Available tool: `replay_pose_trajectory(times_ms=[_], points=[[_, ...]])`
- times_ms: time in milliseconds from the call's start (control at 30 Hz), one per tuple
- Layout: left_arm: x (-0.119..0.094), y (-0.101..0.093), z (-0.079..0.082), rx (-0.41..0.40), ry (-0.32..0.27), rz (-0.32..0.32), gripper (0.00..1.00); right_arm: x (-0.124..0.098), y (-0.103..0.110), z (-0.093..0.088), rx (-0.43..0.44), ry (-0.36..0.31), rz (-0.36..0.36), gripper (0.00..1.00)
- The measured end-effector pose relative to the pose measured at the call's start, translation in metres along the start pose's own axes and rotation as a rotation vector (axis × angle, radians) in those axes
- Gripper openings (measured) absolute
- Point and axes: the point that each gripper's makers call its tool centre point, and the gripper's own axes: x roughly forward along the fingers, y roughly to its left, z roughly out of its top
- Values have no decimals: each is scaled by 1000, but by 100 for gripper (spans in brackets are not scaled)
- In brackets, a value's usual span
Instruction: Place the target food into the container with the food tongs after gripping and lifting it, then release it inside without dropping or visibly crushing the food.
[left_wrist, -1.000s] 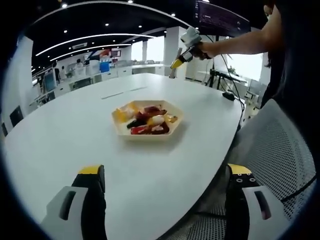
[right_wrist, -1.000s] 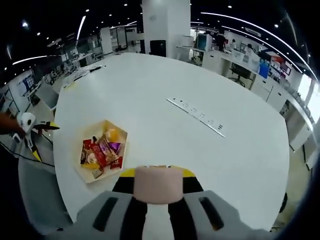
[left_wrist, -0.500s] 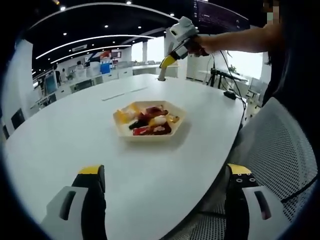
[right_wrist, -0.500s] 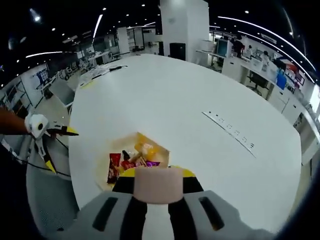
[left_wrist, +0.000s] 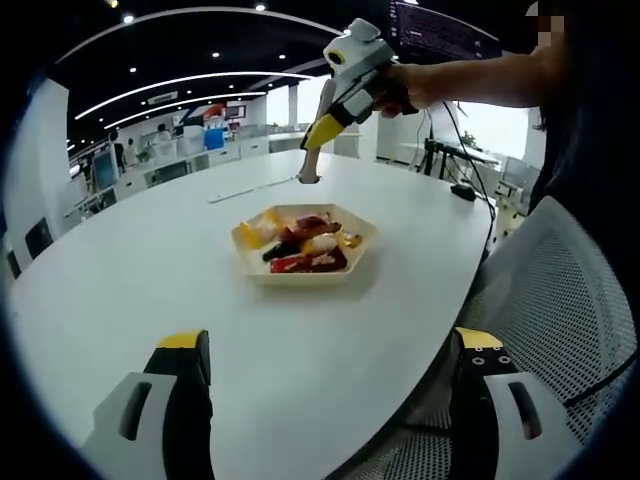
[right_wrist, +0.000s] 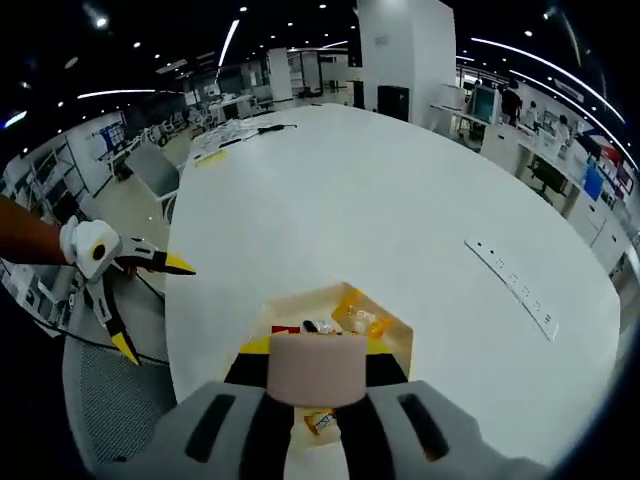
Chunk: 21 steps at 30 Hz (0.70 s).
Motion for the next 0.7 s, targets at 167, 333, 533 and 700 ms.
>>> replay_pose_trajectory(times_ms=[167,333,533,700], points=[[1,0,-2,5,7,-3,96,8,13,4,-25,6,22,14],[1,1,-2,3,4,3,96,10,21,10,-42,-10,40,15],[0,1,-1,1,1,5,96,8,26,10,-48,-35,63,18],[0,1,-1,3,4,1,96,5,23,5,-69,-42,55,18]])
